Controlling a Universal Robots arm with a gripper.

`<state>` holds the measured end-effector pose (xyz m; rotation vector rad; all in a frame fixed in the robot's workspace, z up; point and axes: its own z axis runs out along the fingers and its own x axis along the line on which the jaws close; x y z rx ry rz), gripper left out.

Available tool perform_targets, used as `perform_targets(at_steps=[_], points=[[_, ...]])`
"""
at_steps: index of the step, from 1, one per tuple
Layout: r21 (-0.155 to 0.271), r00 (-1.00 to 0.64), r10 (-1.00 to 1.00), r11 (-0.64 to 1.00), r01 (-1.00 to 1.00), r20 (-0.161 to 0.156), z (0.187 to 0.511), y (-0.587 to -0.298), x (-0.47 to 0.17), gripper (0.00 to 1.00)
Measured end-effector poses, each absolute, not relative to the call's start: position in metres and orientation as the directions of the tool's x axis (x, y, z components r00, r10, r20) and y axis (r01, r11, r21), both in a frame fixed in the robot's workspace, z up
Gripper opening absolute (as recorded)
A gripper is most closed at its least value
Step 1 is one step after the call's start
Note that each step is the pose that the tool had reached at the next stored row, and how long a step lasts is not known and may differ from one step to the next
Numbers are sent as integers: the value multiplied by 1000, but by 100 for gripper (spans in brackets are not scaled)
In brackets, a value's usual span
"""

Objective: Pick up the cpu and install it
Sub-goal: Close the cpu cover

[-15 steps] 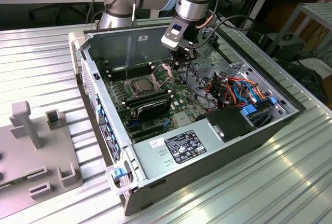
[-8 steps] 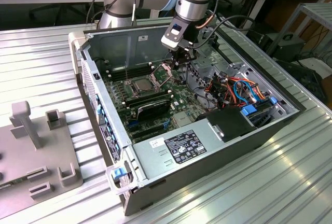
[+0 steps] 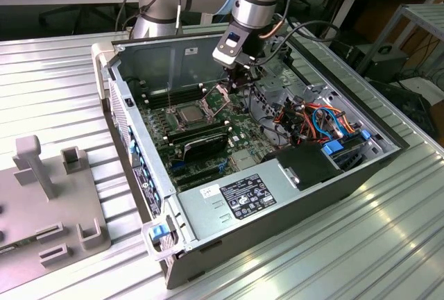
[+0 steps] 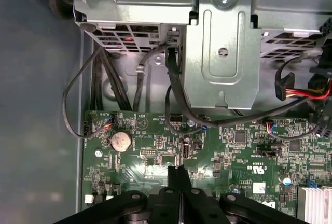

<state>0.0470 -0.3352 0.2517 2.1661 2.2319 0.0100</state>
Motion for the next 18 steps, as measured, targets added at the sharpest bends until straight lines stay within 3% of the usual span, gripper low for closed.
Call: perform_targets(at_steps=[18], points=[[28, -30, 999, 30, 999, -18, 252, -335, 12, 11]])
